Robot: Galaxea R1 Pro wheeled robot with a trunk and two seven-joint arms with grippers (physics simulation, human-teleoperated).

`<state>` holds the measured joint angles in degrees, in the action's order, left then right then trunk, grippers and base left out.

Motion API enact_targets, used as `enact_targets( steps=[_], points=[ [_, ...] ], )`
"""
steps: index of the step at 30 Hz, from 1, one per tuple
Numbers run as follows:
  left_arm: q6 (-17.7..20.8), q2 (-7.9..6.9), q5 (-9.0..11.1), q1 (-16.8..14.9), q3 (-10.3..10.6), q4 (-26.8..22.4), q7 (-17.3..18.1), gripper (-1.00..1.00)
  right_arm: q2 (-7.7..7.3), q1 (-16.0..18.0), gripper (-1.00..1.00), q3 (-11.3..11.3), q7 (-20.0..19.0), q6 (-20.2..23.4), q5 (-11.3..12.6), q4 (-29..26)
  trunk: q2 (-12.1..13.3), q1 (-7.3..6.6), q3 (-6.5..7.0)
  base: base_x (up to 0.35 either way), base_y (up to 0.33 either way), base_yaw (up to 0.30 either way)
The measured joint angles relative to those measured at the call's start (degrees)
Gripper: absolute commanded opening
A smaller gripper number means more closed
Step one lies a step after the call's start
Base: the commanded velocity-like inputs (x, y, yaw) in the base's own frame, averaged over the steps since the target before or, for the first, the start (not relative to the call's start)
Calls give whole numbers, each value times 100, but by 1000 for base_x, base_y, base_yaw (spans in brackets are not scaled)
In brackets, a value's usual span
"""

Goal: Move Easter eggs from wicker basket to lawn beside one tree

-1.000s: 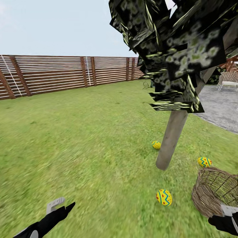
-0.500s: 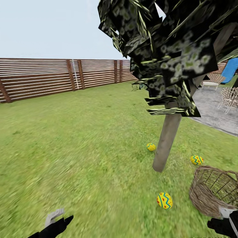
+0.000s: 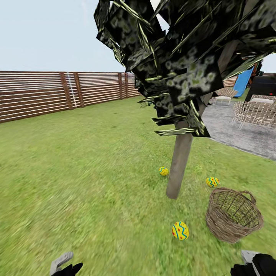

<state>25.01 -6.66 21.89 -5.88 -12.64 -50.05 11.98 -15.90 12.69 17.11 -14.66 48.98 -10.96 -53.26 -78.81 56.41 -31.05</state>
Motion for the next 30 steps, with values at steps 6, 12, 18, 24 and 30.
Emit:
enact_targets(
  steps=[6, 12, 18, 24, 30],
  points=[
    [2, -8, -7, 0, 6, 46, 0, 100, 170, 0, 100, -39, 19, -26, -20, 46, 241, -132, 146, 0, 0, -232],
    [2, -51, -102, 0, -10, 482, -1, 100, 314, 0, 100, -117, 33, -145, -25, 303, 482, -264, 294, 0, 0, -227],
    [2, -63, -311, 0, -8, 974, 7, 100, 709, 0, 100, -212, 41, -521, -545, 685, 722, -395, 444, 0, 0, -216],
    [2, -50, -344, 1, 5, 1172, 2, 100, 917, 2, 100, -214, 32, -804, -896, 880, 963, -527, 585, 0, 0, -111],
    [-7, -40, -346, 3, 2, 1313, -3, 100, 936, 2, 100, -215, 32, -889, -923, 989, 1204, -659, 697, 0, 0, -8]
  ],
)
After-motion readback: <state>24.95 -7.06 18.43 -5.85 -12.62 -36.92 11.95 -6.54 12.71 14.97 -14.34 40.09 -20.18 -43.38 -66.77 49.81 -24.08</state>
